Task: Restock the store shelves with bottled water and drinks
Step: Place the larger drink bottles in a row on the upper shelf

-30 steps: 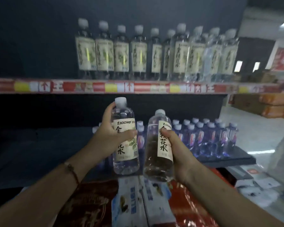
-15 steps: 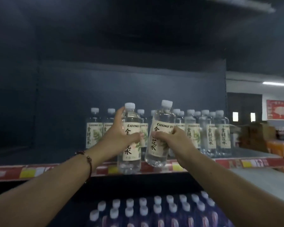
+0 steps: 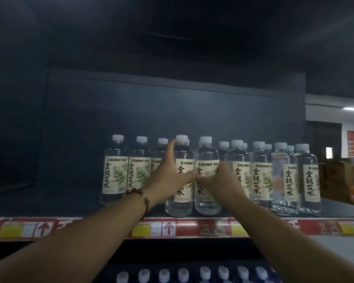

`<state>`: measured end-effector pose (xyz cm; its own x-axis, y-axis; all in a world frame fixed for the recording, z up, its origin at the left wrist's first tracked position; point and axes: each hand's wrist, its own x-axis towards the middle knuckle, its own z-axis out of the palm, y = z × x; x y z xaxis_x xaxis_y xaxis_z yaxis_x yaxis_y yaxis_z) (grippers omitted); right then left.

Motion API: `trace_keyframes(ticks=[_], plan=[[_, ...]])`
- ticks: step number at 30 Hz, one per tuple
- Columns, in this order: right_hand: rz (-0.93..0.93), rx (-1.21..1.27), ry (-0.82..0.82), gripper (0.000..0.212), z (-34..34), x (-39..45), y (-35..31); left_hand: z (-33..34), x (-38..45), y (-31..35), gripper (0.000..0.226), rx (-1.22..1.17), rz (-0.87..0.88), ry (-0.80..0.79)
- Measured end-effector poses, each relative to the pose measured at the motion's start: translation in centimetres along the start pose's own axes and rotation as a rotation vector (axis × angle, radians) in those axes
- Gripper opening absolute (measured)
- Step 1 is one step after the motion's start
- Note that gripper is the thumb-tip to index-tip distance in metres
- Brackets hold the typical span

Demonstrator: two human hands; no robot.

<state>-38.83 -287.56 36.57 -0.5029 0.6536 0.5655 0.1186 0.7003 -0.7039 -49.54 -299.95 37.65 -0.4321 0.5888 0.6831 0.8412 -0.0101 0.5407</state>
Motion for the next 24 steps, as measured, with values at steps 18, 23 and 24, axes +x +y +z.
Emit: trace_keyframes(ticks=[18,23,24], plan=[[0.011,-0.151,0.026,0.097,0.1,-4.5,2.0,-1.0,-1.2,0.5,0.118,0.191,-0.090,-0.092],[-0.016,-0.255,0.023,0.097,0.0,-4.4,2.3,-0.7,-1.8,-0.7,0.121,0.118,-0.058,-0.080],[-0.026,-0.264,0.024,0.096,-0.1,-4.6,2.3,-0.5,-1.9,-1.0,0.121,0.113,-0.055,-0.079]])
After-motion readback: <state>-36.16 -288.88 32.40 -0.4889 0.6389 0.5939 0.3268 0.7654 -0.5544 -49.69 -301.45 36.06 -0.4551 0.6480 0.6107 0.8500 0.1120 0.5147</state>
